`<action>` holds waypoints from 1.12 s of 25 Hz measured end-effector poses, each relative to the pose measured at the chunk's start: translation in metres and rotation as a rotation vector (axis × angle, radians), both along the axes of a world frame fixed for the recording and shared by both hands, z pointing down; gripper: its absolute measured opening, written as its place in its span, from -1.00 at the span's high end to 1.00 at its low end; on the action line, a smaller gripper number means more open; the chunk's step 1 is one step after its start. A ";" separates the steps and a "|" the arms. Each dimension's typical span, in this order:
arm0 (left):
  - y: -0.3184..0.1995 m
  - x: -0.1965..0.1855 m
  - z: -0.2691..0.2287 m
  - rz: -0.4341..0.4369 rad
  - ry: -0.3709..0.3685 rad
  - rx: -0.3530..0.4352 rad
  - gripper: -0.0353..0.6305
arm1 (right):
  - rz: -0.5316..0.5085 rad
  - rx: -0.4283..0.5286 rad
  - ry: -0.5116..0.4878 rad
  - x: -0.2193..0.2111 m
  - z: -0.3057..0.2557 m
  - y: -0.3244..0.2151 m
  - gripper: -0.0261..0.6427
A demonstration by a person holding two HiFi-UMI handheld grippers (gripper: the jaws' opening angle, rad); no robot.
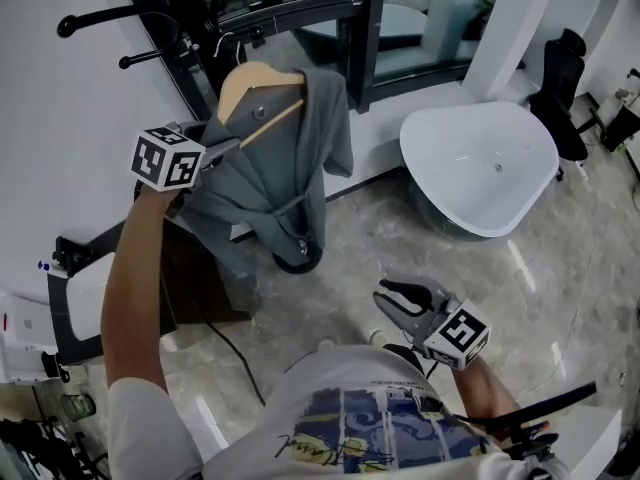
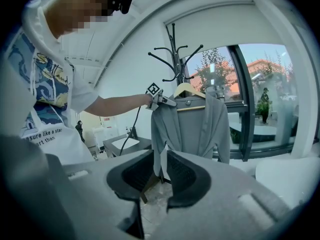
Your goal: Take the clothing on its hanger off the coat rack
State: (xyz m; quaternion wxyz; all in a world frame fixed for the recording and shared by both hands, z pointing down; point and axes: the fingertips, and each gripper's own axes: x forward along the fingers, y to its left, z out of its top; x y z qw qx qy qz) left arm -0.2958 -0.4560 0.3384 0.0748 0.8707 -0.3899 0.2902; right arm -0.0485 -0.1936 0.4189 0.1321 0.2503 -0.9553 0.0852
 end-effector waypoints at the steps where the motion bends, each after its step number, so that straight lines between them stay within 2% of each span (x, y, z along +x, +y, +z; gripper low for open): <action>1: -0.001 0.001 0.003 0.005 -0.017 -0.008 0.42 | 0.002 -0.006 0.001 0.001 0.001 -0.001 0.67; 5: 0.001 0.005 0.012 0.041 -0.063 -0.024 0.86 | 0.004 -0.020 0.008 0.001 0.006 -0.003 0.68; 11: 0.006 0.007 0.009 0.061 -0.068 0.006 0.88 | -0.023 -0.033 0.008 0.000 0.012 -0.002 0.68; 20: 0.008 -0.002 -0.003 -0.024 -0.089 0.016 0.89 | -0.070 -0.032 0.007 0.002 0.011 -0.007 0.68; 28: 0.016 0.002 -0.019 -0.064 -0.097 0.037 0.89 | -0.101 -0.040 0.007 0.016 0.014 -0.007 0.68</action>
